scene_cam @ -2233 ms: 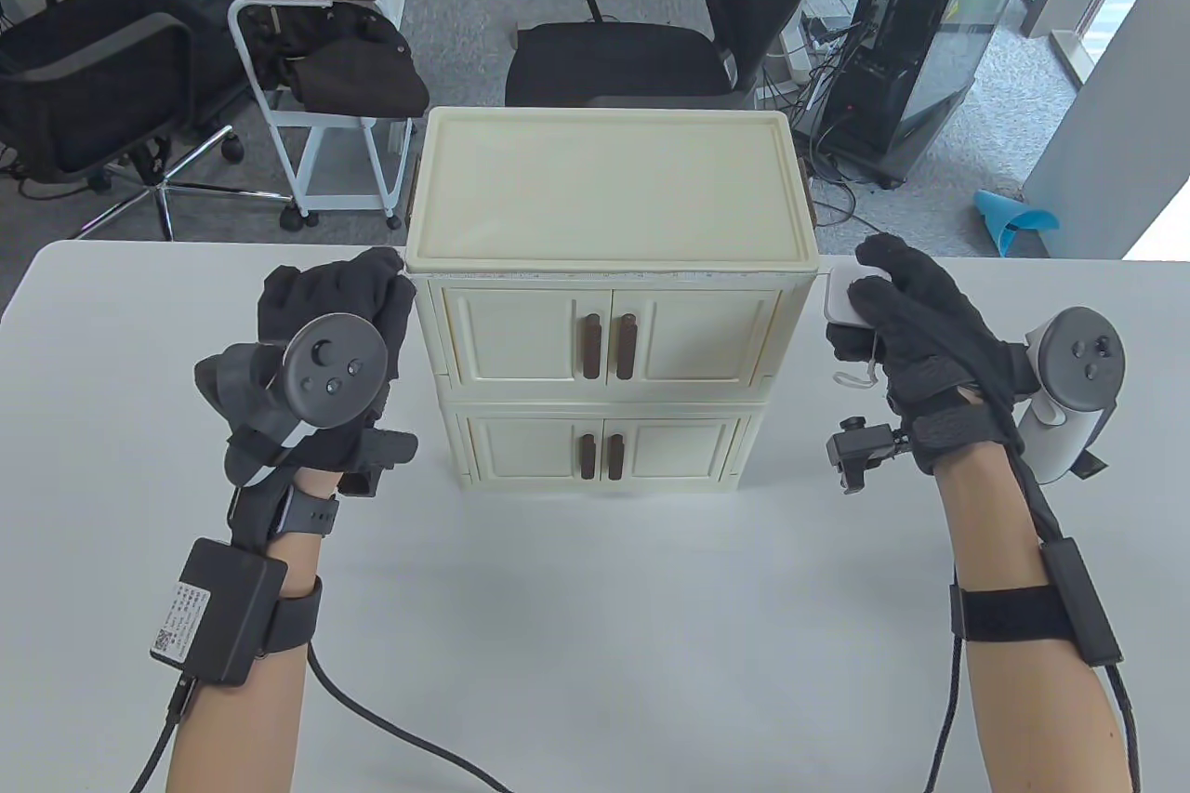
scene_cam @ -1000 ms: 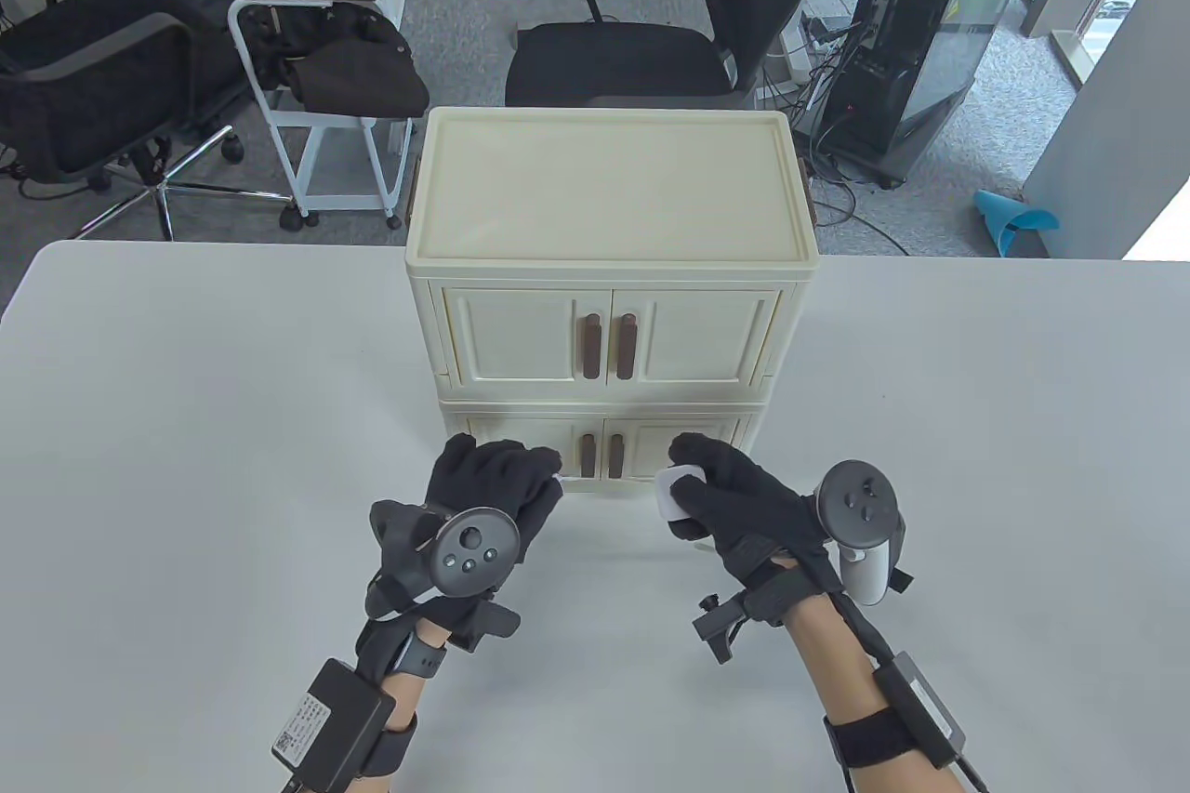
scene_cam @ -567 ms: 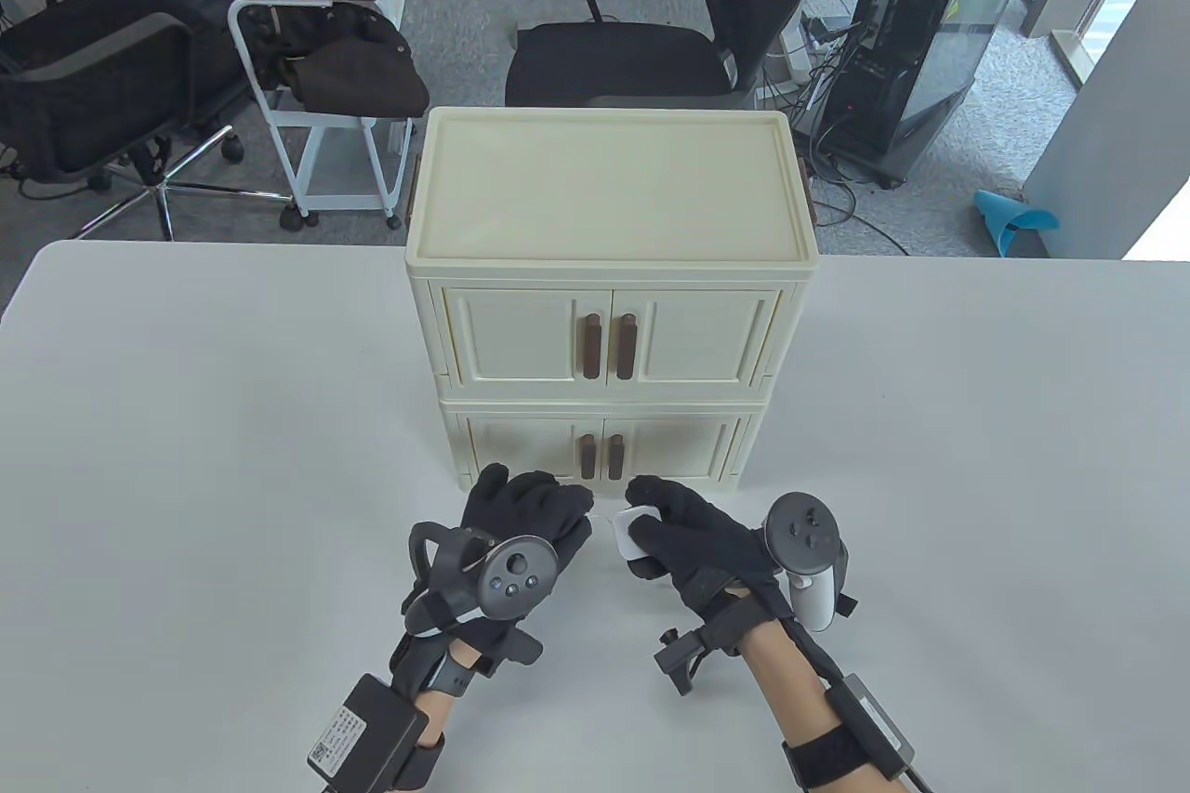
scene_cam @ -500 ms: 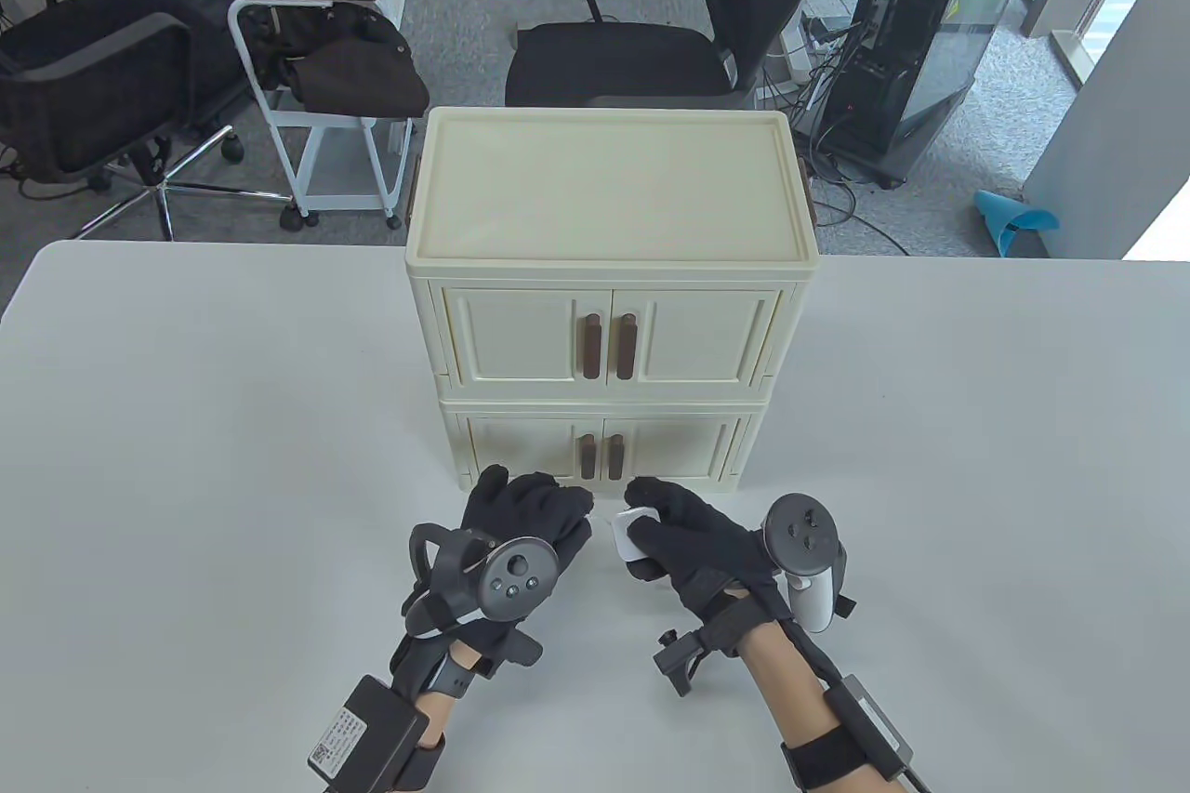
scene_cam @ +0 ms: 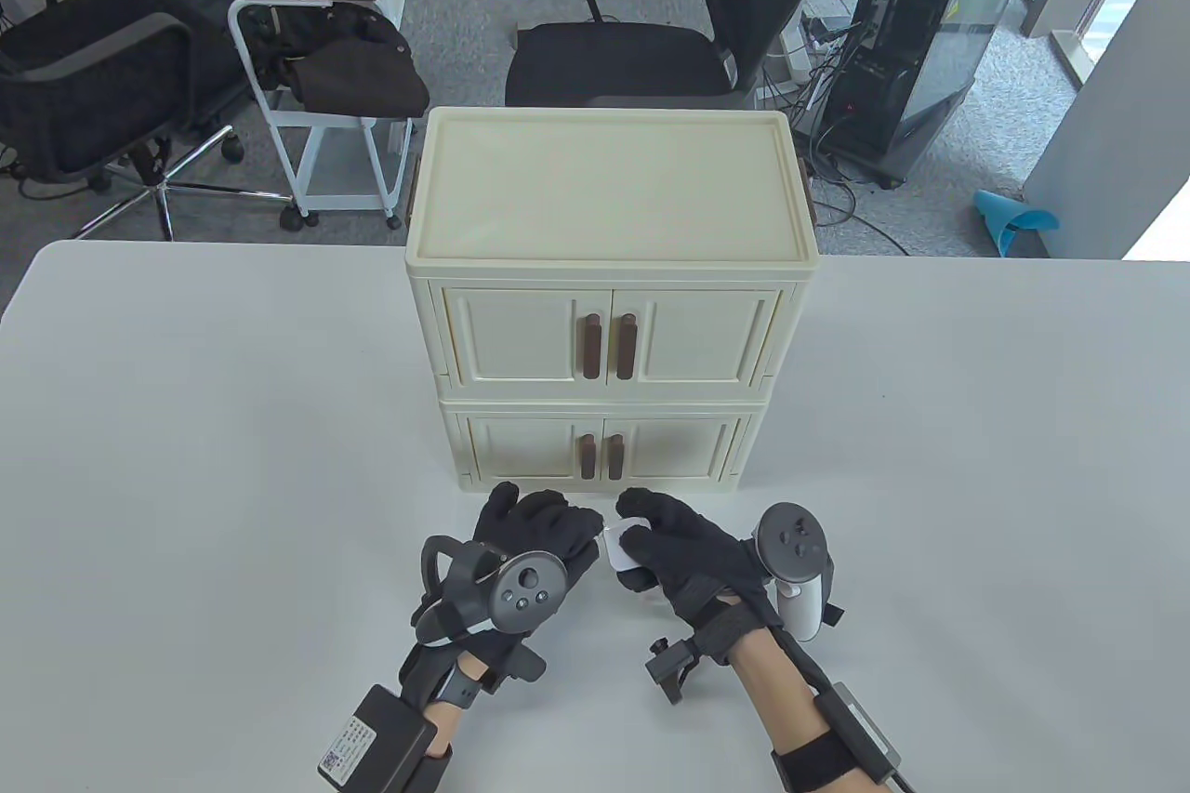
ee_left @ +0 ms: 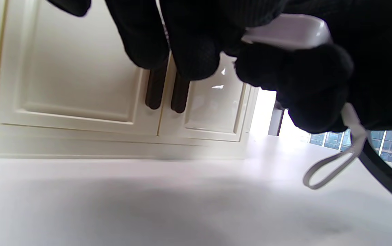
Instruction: Stretch auto-lock soft tape measure across cabinet tops
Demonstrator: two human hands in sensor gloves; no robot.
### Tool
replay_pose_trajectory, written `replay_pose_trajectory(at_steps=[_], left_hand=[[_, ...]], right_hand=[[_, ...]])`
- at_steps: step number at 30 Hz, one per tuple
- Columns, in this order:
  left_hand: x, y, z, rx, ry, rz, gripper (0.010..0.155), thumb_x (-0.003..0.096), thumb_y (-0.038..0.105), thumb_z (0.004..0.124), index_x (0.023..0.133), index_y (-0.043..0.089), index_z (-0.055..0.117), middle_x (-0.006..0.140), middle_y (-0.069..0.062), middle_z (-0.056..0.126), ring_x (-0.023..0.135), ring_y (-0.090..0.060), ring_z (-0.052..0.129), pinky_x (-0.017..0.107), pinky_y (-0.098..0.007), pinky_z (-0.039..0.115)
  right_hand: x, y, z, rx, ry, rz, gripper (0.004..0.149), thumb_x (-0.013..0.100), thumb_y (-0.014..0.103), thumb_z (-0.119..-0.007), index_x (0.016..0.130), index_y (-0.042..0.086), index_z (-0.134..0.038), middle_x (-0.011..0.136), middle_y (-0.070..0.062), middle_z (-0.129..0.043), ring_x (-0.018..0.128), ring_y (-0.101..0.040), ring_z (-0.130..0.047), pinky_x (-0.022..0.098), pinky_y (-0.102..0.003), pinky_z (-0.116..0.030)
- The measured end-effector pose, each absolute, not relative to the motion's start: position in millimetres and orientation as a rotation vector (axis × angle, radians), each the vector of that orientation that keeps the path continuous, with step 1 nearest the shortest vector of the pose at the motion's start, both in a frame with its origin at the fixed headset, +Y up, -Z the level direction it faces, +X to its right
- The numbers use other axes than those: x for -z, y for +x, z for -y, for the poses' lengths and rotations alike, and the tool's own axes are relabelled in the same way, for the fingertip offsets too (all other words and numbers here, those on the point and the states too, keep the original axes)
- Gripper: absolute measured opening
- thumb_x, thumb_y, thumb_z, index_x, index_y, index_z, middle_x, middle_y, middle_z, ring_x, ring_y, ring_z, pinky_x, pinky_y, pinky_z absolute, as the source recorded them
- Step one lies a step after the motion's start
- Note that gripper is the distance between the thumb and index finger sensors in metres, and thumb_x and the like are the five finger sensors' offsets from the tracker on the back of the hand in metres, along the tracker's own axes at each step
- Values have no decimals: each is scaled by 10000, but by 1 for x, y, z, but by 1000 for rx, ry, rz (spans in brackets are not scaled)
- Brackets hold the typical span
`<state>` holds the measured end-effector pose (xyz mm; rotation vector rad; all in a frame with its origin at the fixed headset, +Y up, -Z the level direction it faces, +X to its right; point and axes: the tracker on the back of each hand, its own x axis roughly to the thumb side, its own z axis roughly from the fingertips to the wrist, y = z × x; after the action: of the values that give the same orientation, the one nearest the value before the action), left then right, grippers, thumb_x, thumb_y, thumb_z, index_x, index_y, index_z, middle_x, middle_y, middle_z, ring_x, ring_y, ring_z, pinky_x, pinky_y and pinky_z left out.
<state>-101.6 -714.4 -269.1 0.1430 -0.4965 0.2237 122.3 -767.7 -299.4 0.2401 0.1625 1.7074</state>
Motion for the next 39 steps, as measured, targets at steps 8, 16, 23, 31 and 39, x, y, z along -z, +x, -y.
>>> replay_pose_trajectory(at_steps=[8,16,23,31,39], left_hand=[[271,-108,719,-237,135,483,465,607,459,648,1033,272,652,1019,93,843,1041,-259,811,788,-662,540],[269,-130,717,-211,113,394,699,588,584,628,1162,210,487,1184,-34,686,1124,-329,691,786,-683,500],[270,-144,720,-193,109,349,729,584,599,616,1177,210,445,1216,-62,626,1152,-357,621,783,-706,430],[267,-147,719,-146,125,351,716,583,593,620,1173,221,455,1215,-56,625,1156,-355,610,785,-710,414],[269,-154,720,-180,118,336,712,583,590,623,1171,222,462,1213,-56,630,1154,-358,613,783,-713,409]], right_hand=[[300,121,773,-1689,241,-198,493,556,272,-859,991,93,-710,813,-225,-908,529,-286,-1032,396,-471,-894],[308,122,741,-1965,247,-301,488,588,174,-755,1060,147,-633,991,-373,-598,695,-456,-930,488,-566,-829],[318,113,746,-2194,88,-528,502,554,169,-804,1033,100,-669,907,-268,-786,699,-451,-932,480,-577,-826],[330,93,771,-2285,-29,-668,497,541,132,-806,1011,23,-684,887,-293,-835,648,-435,-960,455,-537,-855],[334,78,766,-2532,-88,-577,467,521,178,-866,962,60,-767,818,-213,-922,560,-335,-1053,388,-437,-940]])
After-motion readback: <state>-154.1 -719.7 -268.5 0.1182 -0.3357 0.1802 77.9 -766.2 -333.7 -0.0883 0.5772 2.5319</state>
